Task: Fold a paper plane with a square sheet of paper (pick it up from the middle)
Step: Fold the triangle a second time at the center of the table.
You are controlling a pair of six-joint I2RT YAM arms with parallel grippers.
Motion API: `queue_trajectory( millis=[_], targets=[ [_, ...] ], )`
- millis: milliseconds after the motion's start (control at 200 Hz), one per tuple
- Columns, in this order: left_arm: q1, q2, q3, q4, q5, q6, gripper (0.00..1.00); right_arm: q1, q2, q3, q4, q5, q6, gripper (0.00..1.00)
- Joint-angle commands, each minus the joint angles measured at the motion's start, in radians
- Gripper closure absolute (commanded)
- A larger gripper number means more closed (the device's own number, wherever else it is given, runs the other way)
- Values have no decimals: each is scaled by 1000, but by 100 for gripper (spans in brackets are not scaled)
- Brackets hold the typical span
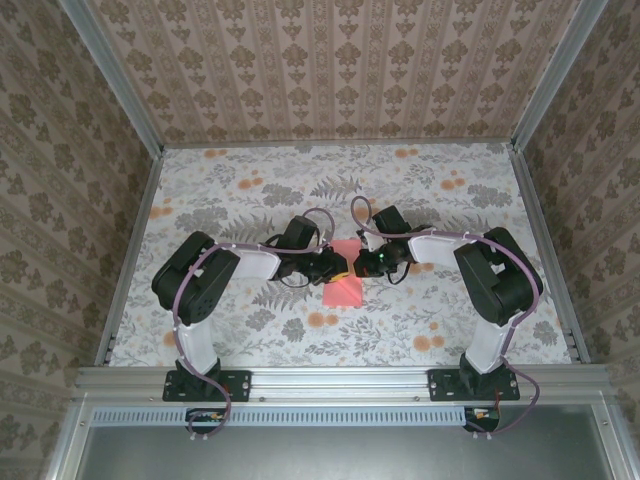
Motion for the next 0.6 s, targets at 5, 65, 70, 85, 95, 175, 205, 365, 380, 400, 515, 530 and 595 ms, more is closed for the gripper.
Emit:
queue_trajectory(
  millis=[5,65,70,85,95,175,205,365,380,400,515,530,595],
  targets=[
    [5,15,-12,-11,0,14,84,3,-10,18,-35,27,-14,96],
    [4,18,-12,-10,-1,15,84,3,-7,19,-37,28,-15,96],
    [4,18,-12,-10,-1,15,84,3,-7,19,-37,29,-15,96],
    [4,19,-12,-11,0,15,84,3,-5,19,-37,29,-14,96],
    [4,20,-12,-10,0,14,84,3,-6,19,-37,29,-14,96],
    [5,24,-13,-15,-2,14,84,3,0,22,-39,27,-15,95],
    [5,27,-14,-15,-2,13,84,3,2,21,-39,24,-14,95],
    [4,33,-16,-19,-6,13,85,4,9,24,-39,17,-15,95],
    [4,33,-17,-21,-8,13,85,4,9,24,-39,17,-15,95],
    [3,33,-18,-22,-9,13,85,3,12,24,-39,15,-14,95],
    [3,32,-26,-26,-15,13,85,4,14,25,-40,14,-15,95],
    [2,32,-27,-26,-16,13,85,3,15,25,-40,12,-16,95],
    [2,29,-34,-30,-15,12,85,3,18,27,-42,7,-16,95]
  ],
)
